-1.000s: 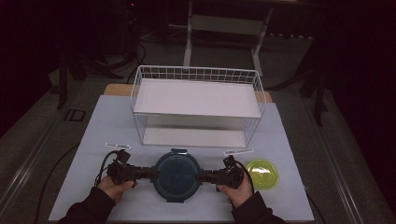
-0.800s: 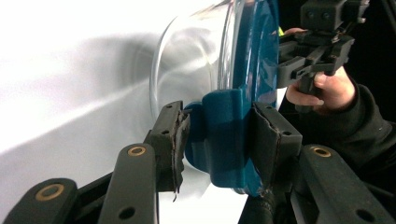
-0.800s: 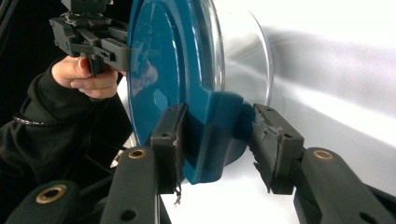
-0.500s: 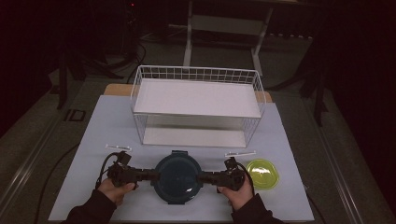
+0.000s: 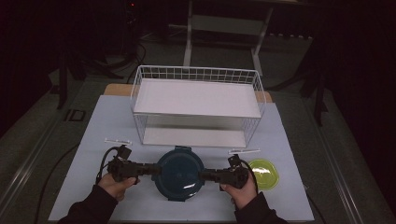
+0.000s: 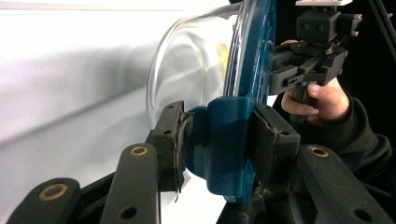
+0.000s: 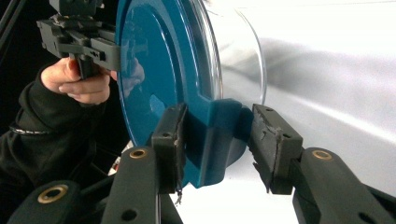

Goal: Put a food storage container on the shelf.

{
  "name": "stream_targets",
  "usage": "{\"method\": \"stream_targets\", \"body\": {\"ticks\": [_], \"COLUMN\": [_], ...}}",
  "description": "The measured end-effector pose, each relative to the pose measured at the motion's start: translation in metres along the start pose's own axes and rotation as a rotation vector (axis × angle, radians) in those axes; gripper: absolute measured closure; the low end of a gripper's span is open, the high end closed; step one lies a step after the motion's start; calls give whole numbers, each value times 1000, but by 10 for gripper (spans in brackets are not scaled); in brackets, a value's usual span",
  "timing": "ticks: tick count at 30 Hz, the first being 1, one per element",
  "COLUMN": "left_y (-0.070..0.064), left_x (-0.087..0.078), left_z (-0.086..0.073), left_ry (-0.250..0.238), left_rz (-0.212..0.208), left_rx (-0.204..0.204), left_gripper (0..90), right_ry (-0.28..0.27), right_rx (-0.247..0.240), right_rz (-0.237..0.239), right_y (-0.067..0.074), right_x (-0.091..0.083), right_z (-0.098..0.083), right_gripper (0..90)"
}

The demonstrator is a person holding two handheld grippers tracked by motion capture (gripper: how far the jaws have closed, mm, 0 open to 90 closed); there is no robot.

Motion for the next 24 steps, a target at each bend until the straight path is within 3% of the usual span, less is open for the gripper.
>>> {"method": "stream_targets", "body": {"ticks": [24], "left_y": [-56], "left_x": [-37], "left_z": [76], "left_ry": [-96], "left_rz": [16], "left_rx": [118], "left_gripper": [579], "right_ry": [-116], "right_rx": [-69], "right_rz": [-42], "right_y": [38], "right_x": [-70], "right_z": [62], "right_gripper": [567]}}
Point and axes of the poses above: each handheld gripper's, and its own axes: x roughly forward along the jaws, z roughly out of its top, y roughly to its left, the point moved 7 cm from there along x, roughly forward along the jaws, and after that the axes turned 13 degrees about y, right-handed, at the moved point
